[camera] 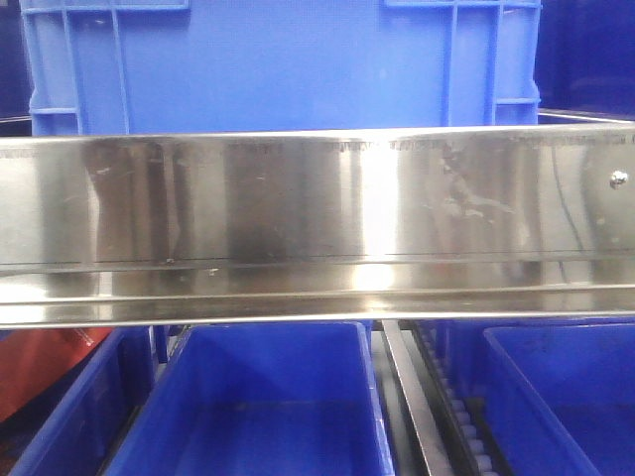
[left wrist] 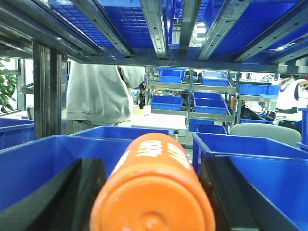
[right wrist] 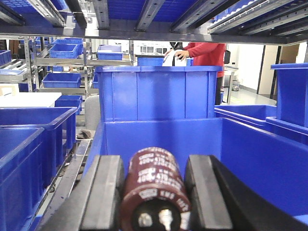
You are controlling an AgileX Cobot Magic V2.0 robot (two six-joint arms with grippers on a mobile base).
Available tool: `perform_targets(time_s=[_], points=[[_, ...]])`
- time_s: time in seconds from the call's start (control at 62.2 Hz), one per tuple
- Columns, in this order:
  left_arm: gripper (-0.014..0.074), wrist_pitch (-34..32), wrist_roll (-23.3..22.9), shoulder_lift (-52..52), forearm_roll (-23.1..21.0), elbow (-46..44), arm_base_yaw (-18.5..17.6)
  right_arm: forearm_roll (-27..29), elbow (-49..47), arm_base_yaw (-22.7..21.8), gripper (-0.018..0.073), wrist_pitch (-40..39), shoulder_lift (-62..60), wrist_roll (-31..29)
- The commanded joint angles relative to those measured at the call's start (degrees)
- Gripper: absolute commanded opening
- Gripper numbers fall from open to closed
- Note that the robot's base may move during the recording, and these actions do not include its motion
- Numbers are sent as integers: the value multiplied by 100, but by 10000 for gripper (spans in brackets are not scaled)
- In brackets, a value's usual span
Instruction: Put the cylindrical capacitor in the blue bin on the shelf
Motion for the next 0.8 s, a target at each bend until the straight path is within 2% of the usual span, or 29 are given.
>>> perform_targets(time_s=[0.0,0.434,0.562,0.675,0.787], points=[[-111,-132,-5,-18,-32,1,12,-11,-2,-11,-162,-267,-25,-24],[-111,-148,-5,39,-32,-30,12,106,-2,2,-162,-352,12,-24],[-111,-118,27,449,-22,-333,-81,97,-268,418,-162,-348,303,-24],[-111,-226,72,993,-22,-632,-479,-177,-620,996,-162,-286,831,-24],[-111,-236,130,1653,126,-1001,-1037,-224,-1046,1591,-162,-271,1422,-24]])
